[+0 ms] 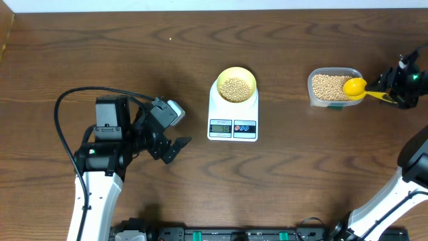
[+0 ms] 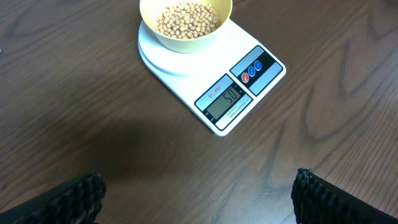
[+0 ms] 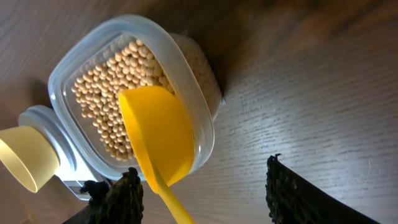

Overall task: Scoop item into bowl and weigh 50g on scale
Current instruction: 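Lower the scoop into the tub and lay it on the soybeans, then open the right gripper and release the scoop handle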

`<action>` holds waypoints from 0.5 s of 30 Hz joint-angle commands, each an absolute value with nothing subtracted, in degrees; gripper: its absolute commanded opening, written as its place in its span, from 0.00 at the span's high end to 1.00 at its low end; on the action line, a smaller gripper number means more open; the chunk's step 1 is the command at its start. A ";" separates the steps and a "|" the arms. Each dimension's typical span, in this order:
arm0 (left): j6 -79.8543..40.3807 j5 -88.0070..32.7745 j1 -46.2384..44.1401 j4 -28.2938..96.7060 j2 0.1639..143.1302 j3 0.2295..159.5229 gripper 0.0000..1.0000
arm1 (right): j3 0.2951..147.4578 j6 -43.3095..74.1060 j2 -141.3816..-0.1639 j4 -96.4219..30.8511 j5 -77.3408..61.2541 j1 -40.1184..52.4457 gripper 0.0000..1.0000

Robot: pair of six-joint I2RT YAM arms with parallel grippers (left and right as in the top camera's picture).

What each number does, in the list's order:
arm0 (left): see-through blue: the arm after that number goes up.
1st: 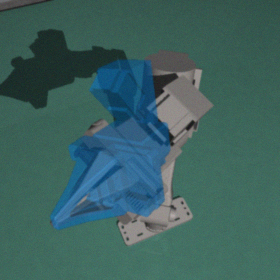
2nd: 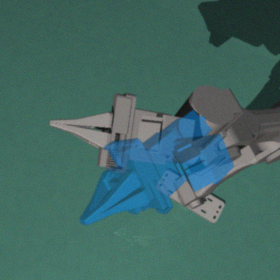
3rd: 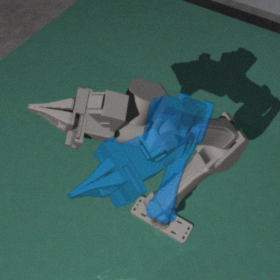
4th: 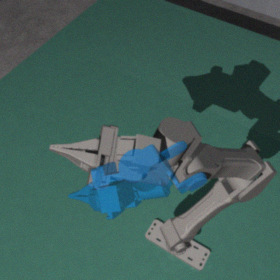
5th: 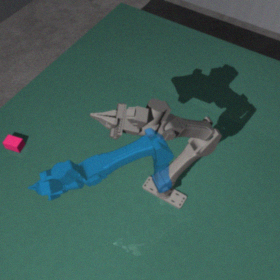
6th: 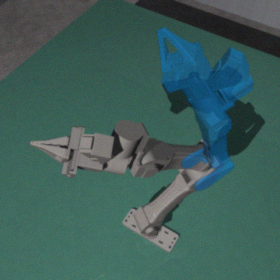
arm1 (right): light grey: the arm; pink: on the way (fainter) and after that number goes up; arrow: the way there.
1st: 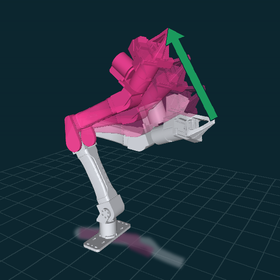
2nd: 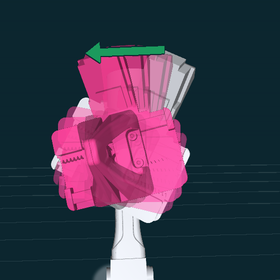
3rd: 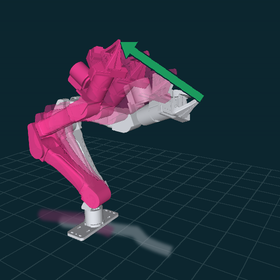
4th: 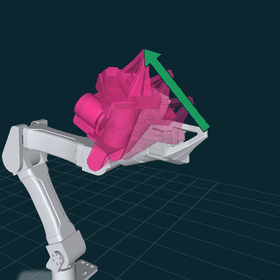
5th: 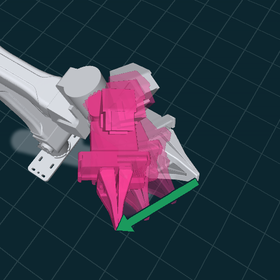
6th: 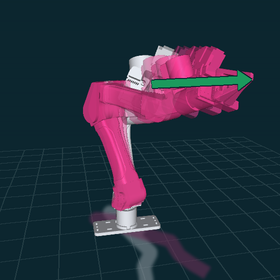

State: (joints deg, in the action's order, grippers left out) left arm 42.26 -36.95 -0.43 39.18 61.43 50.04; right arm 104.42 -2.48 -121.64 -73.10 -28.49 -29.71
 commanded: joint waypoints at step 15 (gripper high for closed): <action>42.61 -36.75 -0.16 39.38 61.73 49.87 0.02 | 104.22 -2.55 -120.99 -70.96 -25.52 -25.69 0.44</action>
State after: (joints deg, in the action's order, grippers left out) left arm 42.26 -36.95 -0.43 39.20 61.43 50.04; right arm 104.42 -2.52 -121.64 -70.94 -27.90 -25.89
